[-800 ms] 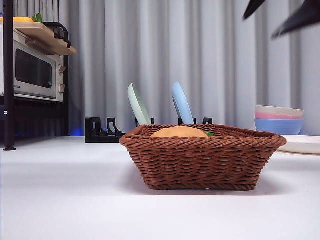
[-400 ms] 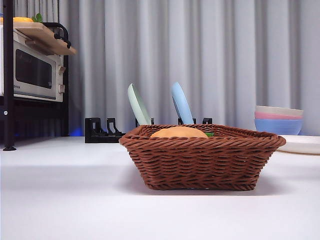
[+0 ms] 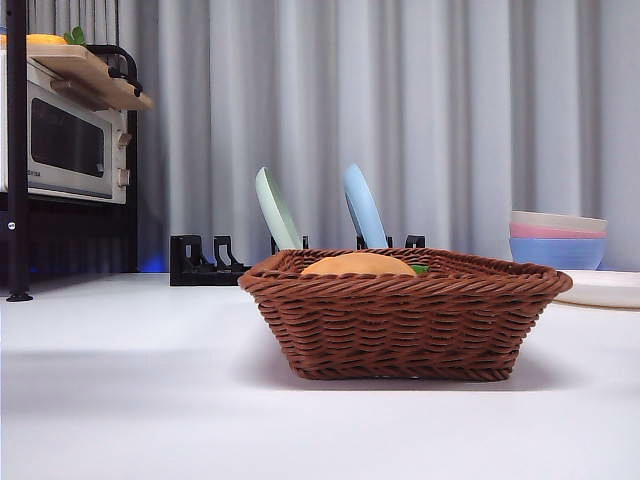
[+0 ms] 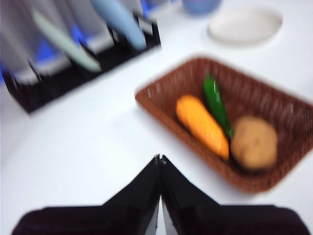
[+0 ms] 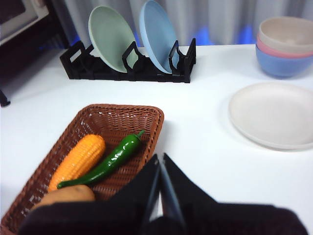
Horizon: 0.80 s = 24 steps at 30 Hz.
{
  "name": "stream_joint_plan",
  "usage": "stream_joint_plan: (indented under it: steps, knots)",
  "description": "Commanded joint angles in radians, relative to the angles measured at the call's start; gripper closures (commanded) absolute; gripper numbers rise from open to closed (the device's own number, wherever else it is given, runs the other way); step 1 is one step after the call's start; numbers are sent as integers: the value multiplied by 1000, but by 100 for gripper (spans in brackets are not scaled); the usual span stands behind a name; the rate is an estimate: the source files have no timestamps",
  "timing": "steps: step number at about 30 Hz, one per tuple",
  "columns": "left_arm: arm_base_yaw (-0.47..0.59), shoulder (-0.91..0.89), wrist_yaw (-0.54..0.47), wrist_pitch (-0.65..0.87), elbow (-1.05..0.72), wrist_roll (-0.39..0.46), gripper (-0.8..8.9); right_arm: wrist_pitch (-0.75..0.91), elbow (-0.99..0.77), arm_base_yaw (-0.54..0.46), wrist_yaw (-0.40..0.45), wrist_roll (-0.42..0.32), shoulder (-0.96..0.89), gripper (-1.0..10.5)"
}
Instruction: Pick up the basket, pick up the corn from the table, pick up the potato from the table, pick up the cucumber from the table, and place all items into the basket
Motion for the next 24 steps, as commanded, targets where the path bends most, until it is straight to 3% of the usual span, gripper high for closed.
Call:
stream_joint_plan:
  steps: [1,12,16,20,24]
  knots:
    - [-2,-7,-1,-43,3,-37,817,8,-7,2,3,45,0,945]
    - [-2,-1,-3,-108,3,-34,817,8,-7,2,2,45,1,945]
    - [3,-16,-31,-113,3,23,817,8,-7,2,3,45,1,945]
    - [77,-91,-24,-57,-4,26,817,8,-7,2,3,45,1,945]
    - [250,-193,76,134,-87,26,817,8,-7,2,3,45,1,945]
